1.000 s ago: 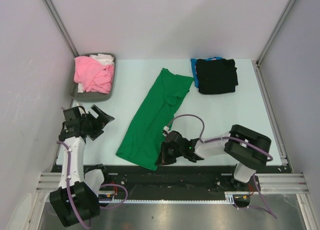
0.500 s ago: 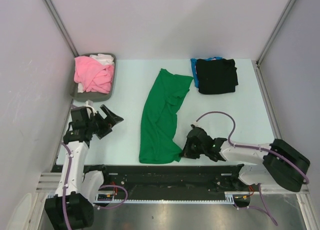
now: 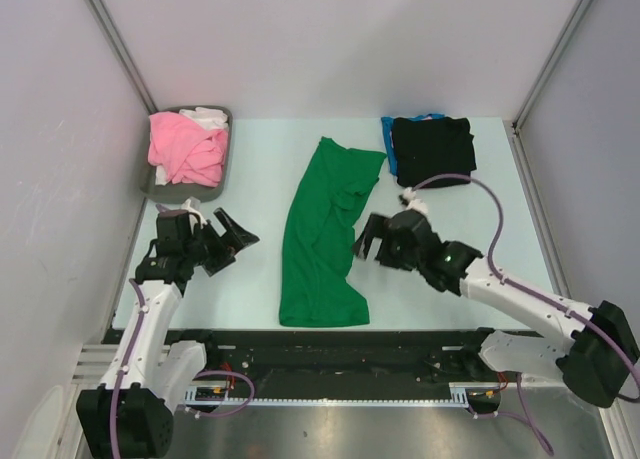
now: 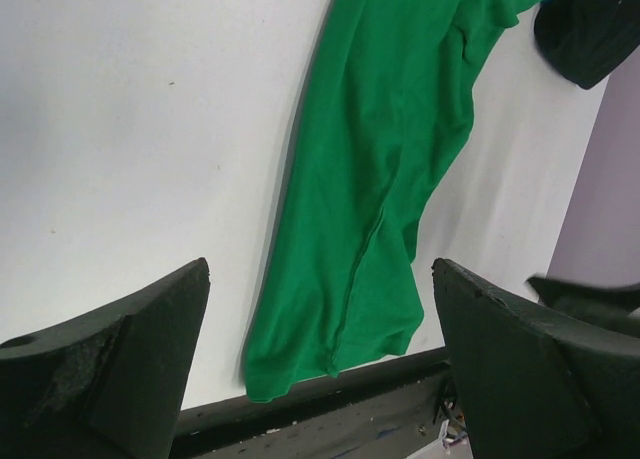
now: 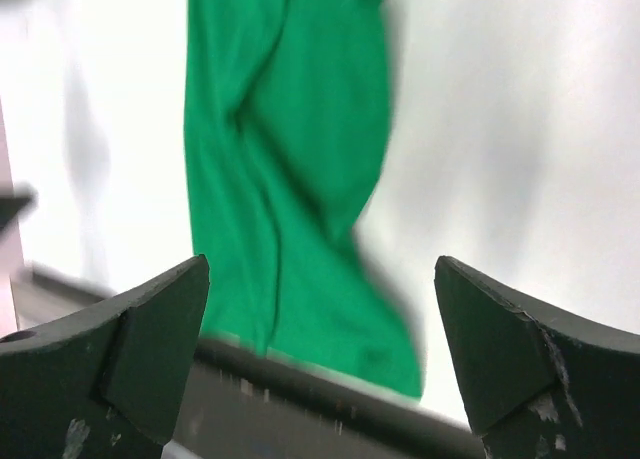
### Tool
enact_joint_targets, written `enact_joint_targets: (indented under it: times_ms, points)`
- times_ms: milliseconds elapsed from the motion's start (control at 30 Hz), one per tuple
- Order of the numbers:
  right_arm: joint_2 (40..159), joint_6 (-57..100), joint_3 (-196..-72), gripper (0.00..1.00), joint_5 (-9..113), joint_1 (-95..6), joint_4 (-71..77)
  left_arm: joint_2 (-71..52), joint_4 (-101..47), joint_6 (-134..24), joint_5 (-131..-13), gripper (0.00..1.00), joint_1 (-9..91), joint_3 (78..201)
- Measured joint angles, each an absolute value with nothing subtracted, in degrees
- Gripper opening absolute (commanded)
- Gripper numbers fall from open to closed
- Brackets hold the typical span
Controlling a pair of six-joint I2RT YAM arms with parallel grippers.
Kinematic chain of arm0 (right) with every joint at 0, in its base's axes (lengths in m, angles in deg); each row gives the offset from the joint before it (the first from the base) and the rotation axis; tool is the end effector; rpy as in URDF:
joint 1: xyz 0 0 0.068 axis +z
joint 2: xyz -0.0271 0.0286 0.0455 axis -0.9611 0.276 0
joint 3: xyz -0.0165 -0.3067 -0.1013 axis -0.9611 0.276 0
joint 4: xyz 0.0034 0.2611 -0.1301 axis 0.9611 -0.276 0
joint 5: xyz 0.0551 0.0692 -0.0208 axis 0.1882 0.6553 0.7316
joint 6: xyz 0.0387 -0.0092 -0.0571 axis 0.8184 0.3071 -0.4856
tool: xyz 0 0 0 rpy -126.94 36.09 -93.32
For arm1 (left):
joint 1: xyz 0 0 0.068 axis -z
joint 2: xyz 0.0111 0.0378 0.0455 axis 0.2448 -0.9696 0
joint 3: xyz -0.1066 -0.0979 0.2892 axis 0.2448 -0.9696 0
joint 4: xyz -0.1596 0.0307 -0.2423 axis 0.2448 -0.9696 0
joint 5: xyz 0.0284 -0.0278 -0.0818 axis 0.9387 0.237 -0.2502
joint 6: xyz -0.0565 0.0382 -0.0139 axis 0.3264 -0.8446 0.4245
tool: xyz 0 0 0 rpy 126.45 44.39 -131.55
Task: Fold and stack the t-shirts
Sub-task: Fold the tshirt
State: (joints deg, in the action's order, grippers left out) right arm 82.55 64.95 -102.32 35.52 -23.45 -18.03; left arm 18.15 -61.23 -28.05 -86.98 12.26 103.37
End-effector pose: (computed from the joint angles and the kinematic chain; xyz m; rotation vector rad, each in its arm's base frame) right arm 0.1717 0.1946 0.2743 0.0853 2.3899 0.7155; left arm 0.1835 -0.0160 0.2619 -0.6347 2.3145 -0.7793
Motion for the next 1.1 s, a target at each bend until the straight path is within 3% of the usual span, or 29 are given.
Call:
enact_joint_targets:
  times_ms: [167,300,867,1100]
  points:
    - [87.57,60.66,-102.94,1.00,33.44,-39.23,-12.41,18.12,-61.25,-27.61,-86.37,0.97,12.89,103.37]
    - [95.88,59.13,-102.94,1.00,33.44,-45.84,-4.63,17.95,-61.21,-27.63,-85.91,0.97,12.93,103.37]
    - [128.03,60.20,-120.40,0.99,39.12,-55.17,13.18,11.09,-57.12,-27.63,-85.14,0.97,12.96,103.37]
    - [136.53,62.41,-130.37,0.88,42.23,-55.02,14.34,8.33,-55.40,-27.63,-85.12,0.97,12.96,102.96]
